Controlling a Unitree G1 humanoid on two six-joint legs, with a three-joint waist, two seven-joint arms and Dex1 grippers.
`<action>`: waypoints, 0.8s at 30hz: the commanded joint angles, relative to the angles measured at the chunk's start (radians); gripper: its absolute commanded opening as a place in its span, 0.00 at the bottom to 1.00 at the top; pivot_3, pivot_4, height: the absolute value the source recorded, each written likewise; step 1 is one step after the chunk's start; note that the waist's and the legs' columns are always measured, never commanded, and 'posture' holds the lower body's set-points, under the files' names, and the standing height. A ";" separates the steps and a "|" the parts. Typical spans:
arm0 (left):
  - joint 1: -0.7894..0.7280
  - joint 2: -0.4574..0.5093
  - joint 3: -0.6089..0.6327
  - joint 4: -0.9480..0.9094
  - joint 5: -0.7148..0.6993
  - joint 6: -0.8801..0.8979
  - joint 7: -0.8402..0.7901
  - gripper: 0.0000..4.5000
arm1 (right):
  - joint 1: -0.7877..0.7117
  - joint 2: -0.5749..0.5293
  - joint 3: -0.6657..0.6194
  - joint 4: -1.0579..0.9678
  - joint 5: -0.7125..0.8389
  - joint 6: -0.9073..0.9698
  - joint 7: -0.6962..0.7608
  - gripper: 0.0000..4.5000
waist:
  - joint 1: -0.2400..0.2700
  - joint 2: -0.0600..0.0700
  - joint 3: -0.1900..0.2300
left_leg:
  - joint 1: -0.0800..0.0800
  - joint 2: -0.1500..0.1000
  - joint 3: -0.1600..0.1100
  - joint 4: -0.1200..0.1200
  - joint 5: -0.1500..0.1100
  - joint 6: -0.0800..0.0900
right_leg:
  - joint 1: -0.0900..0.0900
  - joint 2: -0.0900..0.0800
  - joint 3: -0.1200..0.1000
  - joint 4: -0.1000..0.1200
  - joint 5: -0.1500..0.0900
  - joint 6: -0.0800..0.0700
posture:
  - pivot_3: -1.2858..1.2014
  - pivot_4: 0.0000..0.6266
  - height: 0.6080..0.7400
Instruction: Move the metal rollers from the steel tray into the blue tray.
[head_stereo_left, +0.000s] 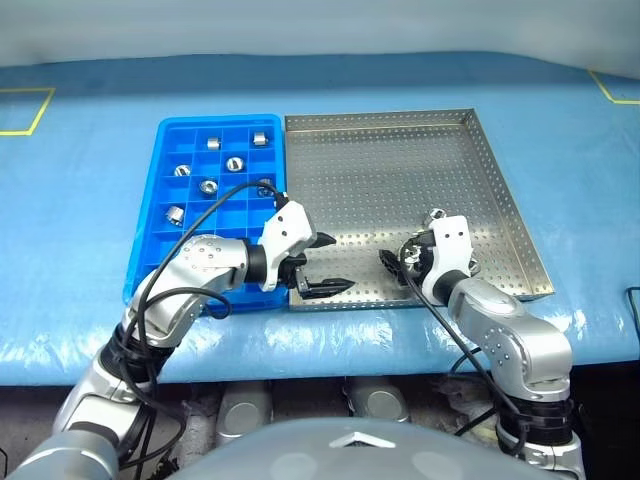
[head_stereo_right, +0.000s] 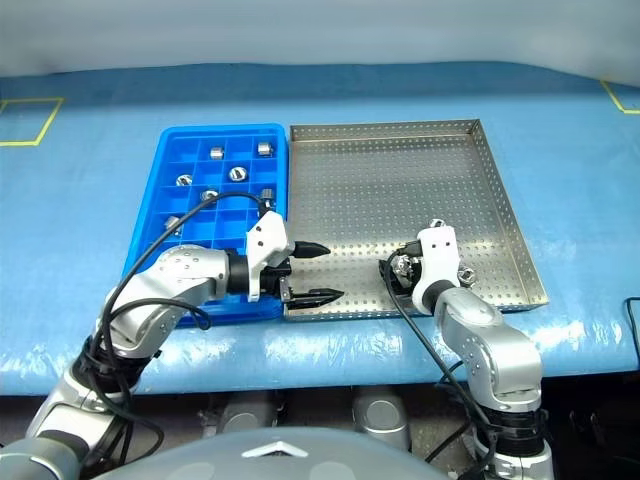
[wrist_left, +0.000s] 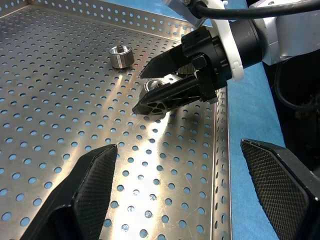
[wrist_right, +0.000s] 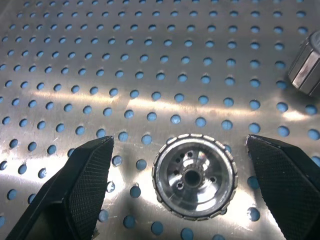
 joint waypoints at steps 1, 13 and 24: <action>-0.020 -0.001 0.004 -0.008 0.007 -0.026 -0.006 0.96 | -0.005 0.012 -0.007 -0.008 -0.009 -0.001 -0.012 0.74 | 0.000 0.000 0.000 | 0.000 0.000 0.000 0.000 0.000 0.000 | 0.000 0.000 0.000 0.000 0.000 0.000 | 0.49 0.24 1.00; 0.047 0.029 0.112 -0.035 0.010 -0.024 0.056 0.96 | -0.156 0.014 0.047 -0.024 -0.012 -0.025 0.028 0.52 | 0.000 0.000 0.000 | 0.000 0.000 0.000 -0.001 0.000 0.000 | -0.001 0.000 0.000 0.000 0.000 0.000 | 0.51 0.24 1.00; 0.162 0.047 0.239 -0.125 -0.015 0.003 0.142 0.96 | -0.282 -0.019 0.106 0.071 -0.068 -0.052 0.068 0.52 | 0.057 0.000 0.000 | -0.002 -0.001 -0.001 -0.002 0.000 0.000 | -0.001 -0.001 -0.001 -0.002 0.000 -0.001 | 0.55 0.24 1.00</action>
